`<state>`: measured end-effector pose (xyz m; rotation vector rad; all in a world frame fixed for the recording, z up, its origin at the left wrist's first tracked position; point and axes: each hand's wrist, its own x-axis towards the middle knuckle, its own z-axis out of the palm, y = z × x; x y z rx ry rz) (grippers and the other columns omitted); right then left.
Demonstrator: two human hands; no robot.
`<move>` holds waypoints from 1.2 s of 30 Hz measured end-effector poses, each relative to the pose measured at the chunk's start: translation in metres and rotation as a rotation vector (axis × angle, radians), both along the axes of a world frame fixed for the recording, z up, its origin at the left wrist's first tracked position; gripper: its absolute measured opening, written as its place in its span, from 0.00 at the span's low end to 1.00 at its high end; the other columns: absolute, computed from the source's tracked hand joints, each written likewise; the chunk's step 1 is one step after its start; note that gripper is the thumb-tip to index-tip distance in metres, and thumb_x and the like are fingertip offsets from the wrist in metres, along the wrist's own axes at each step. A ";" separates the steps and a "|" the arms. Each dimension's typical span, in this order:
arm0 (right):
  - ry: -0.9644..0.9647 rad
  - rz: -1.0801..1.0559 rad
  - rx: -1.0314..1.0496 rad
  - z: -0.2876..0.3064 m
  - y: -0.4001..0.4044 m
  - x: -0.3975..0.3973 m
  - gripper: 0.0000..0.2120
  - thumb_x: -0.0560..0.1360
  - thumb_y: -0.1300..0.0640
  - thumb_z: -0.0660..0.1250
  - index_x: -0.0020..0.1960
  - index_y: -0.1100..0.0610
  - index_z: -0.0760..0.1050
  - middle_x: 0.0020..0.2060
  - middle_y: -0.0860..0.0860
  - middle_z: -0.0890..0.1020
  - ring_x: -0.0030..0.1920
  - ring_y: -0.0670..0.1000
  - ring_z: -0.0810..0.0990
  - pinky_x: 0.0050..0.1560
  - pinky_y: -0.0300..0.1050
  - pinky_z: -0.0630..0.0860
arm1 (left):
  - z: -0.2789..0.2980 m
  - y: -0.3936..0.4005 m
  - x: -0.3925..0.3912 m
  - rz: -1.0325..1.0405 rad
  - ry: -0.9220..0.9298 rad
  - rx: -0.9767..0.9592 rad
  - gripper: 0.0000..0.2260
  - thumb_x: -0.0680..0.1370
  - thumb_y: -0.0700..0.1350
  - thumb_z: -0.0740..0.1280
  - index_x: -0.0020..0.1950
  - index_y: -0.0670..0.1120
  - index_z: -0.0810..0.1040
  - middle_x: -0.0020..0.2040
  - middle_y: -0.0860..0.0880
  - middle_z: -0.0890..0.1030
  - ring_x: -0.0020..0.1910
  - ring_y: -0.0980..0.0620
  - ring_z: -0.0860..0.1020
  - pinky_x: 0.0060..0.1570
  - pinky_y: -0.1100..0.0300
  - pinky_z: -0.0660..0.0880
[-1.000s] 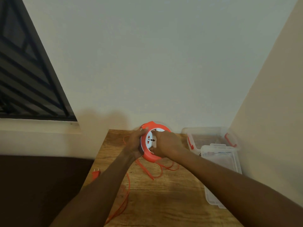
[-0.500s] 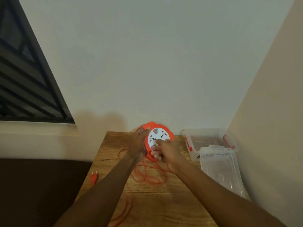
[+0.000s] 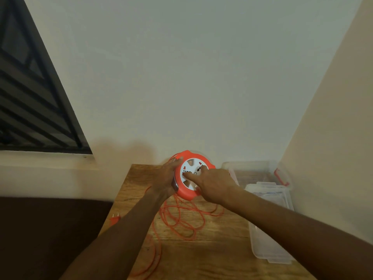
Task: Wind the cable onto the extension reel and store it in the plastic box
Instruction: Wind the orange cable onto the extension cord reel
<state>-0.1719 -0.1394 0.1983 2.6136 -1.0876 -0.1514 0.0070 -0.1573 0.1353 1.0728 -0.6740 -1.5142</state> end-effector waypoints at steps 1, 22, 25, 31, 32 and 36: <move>-0.008 0.005 -0.020 0.000 0.003 0.002 0.30 0.81 0.49 0.62 0.77 0.42 0.51 0.67 0.60 0.72 0.51 0.58 0.81 0.42 0.49 0.79 | -0.001 0.001 -0.001 -0.002 0.013 0.001 0.14 0.82 0.50 0.64 0.64 0.45 0.79 0.52 0.43 0.88 0.46 0.43 0.87 0.40 0.49 0.83; 0.441 0.414 0.017 0.029 -0.028 0.004 0.32 0.77 0.50 0.69 0.74 0.33 0.58 0.62 0.57 0.73 0.50 0.60 0.81 0.33 0.46 0.69 | -0.006 0.004 0.004 -0.200 0.068 0.035 0.18 0.74 0.50 0.71 0.58 0.39 0.83 0.48 0.40 0.86 0.42 0.42 0.85 0.41 0.49 0.84; 0.420 0.442 -0.040 0.028 -0.027 0.008 0.27 0.79 0.51 0.66 0.73 0.36 0.61 0.56 0.58 0.76 0.46 0.59 0.81 0.32 0.47 0.66 | -0.005 0.004 0.004 -0.191 0.078 0.033 0.18 0.75 0.50 0.69 0.58 0.40 0.82 0.48 0.40 0.86 0.42 0.43 0.85 0.41 0.49 0.84; 0.320 0.493 -0.146 0.019 -0.030 0.004 0.29 0.73 0.50 0.73 0.71 0.40 0.66 0.47 0.53 0.82 0.41 0.54 0.82 0.30 0.43 0.65 | -0.001 0.004 0.003 -0.155 0.078 0.000 0.23 0.75 0.50 0.70 0.65 0.38 0.79 0.51 0.39 0.85 0.44 0.41 0.85 0.41 0.49 0.83; 0.256 0.440 -0.130 0.015 -0.031 0.004 0.29 0.73 0.49 0.71 0.72 0.40 0.65 0.47 0.53 0.82 0.41 0.55 0.82 0.30 0.44 0.65 | 0.000 0.005 0.002 -0.136 0.097 -0.014 0.23 0.75 0.49 0.69 0.65 0.38 0.78 0.50 0.40 0.86 0.43 0.41 0.86 0.40 0.49 0.83; -0.180 -0.051 0.093 0.005 -0.019 0.009 0.31 0.76 0.42 0.63 0.76 0.43 0.58 0.61 0.52 0.80 0.56 0.57 0.80 0.45 0.47 0.75 | 0.004 0.003 -0.006 -0.034 0.135 -0.056 0.19 0.79 0.48 0.66 0.67 0.39 0.77 0.56 0.39 0.86 0.50 0.41 0.86 0.45 0.47 0.84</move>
